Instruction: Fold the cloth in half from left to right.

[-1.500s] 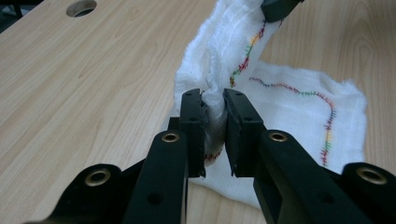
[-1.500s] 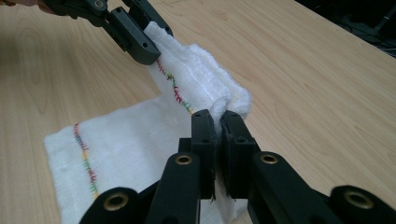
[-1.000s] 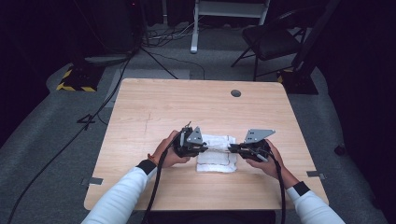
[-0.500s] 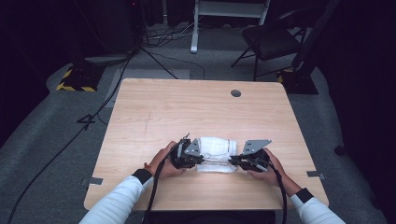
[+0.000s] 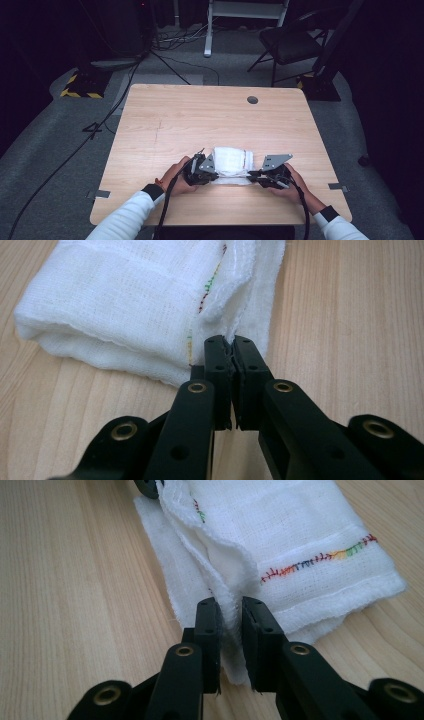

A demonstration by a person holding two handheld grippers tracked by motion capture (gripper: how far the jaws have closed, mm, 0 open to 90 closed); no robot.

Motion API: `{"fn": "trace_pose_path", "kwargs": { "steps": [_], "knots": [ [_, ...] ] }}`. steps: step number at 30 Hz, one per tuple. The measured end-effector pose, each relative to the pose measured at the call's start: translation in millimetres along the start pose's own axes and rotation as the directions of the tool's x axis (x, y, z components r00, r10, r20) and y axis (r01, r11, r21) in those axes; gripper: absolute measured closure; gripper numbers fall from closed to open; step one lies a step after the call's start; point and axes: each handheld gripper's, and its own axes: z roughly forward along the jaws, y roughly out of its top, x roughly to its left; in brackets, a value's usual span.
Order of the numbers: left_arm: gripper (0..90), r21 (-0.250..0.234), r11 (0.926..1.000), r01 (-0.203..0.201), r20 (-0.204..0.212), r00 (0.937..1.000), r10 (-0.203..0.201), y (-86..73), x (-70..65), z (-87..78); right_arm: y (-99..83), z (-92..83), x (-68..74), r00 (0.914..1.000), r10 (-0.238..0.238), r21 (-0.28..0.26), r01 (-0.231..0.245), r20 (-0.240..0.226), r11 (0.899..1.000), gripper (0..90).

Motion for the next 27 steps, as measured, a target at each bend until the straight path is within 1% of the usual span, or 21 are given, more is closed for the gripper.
{"fn": "trace_pose_path", "kwargs": {
  "steps": [3, 6, 9, 12, 15, 16, 17, 18, 19, 20, 21, 22, 23, 24, 25, 26, 27],
  "knots": [
    [86.6, 0.002, 1.0000, 0.005, 0.006, 1.0000, -0.005, -2.3, -0.4, -0.2, -3.1, -0.9, 2.1, 1.0000, 0.004, 0.001, -0.004, 0.004, 1.000, 74.8],
    [86.5, 0.005, 0.9999, 0.010, 0.005, 0.9999, -0.010, -4.6, -2.5, -1.3, -6.4, -1.6, 3.3, 1.0000, 0.008, 0.008, -0.008, 0.004, 1.000, 74.8],
    [85.9, 0.002, 1.0000, 0.007, 0.007, 1.0000, -0.007, -6.2, -3.0, -1.9, -10.0, -1.2, 4.3, 0.9999, 0.017, 0.018, -0.017, 0.002, 1.000, 74.5],
    [85.1, -0.001, 0.9999, 0.016, 0.009, 0.9998, -0.016, -6.8, -3.5, -2.7, -10.8, -1.6, 4.2, 0.9999, 0.015, 0.021, -0.015, 0.003, 1.000, 74.5],
    [81.4, -0.006, 0.9997, 0.024, 0.002, 0.9997, -0.024, -7.9, -3.5, -5.2, -10.3, -2.6, 4.8, 0.9999, 0.011, 0.020, -0.011, 0.007, 1.000, 73.4],
    [79.1, -0.010, 0.9997, 0.024, 0.001, 0.9997, -0.024, -8.4, -3.6, -7.3, -9.7, -3.9, 4.9, 0.9999, 0.011, 0.014, -0.011, 0.009, 1.000, 71.4],
    [79.1, -0.017, 0.9995, 0.028, -0.010, 0.9996, -0.028, -8.7, -3.9, -9.6, -9.7, -3.9, 4.9, 0.9999, 0.011, 0.014, -0.011, 0.009, 1.000, 71.4],
    [75.2, -0.025, 0.9993, 0.028, -0.021, 0.9994, -0.029, -8.9, -3.6, -12.4, -8.5, -6.2, 5.0, 0.9999, 0.011, 0.002, -0.011, 0.013, 1.000, 68.1],
    [75.2, -0.038, 0.9986, 0.036, -0.026, 0.9990, -0.037, -9.1, -3.4, -15.8, -8.5, -6.2, 5.0, 0.9999, 0.011, 0.002, -0.011, 0.013, 1.000, 68.1],
    [73.3, -0.053, 0.9978, 0.040, -0.035, 0.9985, -0.042, -9.1, -3.0, -19.1, -7.4, -7.5, 4.9, 0.9997, 0.014, -0.001, -0.014, 0.018, 1.000, 66.9],
    [68.0, -0.074, 0.9960, 0.048, -0.064, 0.9965, -0.053, -8.0, -2.4, -25.6, -4.9, -10.9, 4.7, 0.9997, 0.009, -0.013, -0.009, 0.024, 1.000, 63.6],
    [67.0, -0.074, 0.9960, 0.048, -0.064, 0.9965, -0.053, -8.0, -2.4, -25.6, -3.4, -13.1, 4.2, 0.9996, 0.010, -0.021, -0.010, 0.027, 1.000, 61.9],
    [67.0, -0.086, 0.9949, 0.052, -0.066, 0.9961, -0.058, -7.3, -1.8, -28.8, -3.4, -13.1, 4.2, 0.9996, 0.010, -0.021, -0.010, 0.027, 1.000, 61.9],
    [62.6, -0.096, 0.9939, 0.053, -0.086, 0.9943, -0.062, -5.1, -1.3, -33.0, -0.3, -17.7, 3.4, 0.9994, 0.013, -0.040, -0.012, 0.031, 0.999, 59.2],
    [59.0, -0.096, 0.9939, 0.053, -0.086, 0.9943, -0.062, -5.1, -1.3, -33.0, -0.3, -17.7, 3.4, 0.9994, 0.013, -0.040, -0.012, 0.031, 0.999, 59.2],
    [54.1, -0.096, 0.9937, 0.059, -0.123, 0.9898, -0.071, -1.8, -1.8, -35.7, 2.9, -21.5, 2.1, 0.9987, 0.017, -0.051, -0.015, 0.047, 0.999, 54.6],
    [51.0, -0.099, 0.9937, 0.052, -0.140, 0.9879, -0.066, 0.4, -0.8, -36.6, 5.0, -22.7, 1.1, 0.9980, 0.016, -0.053, -0.013, 0.061, 0.999, 52.8]
  ]
}}
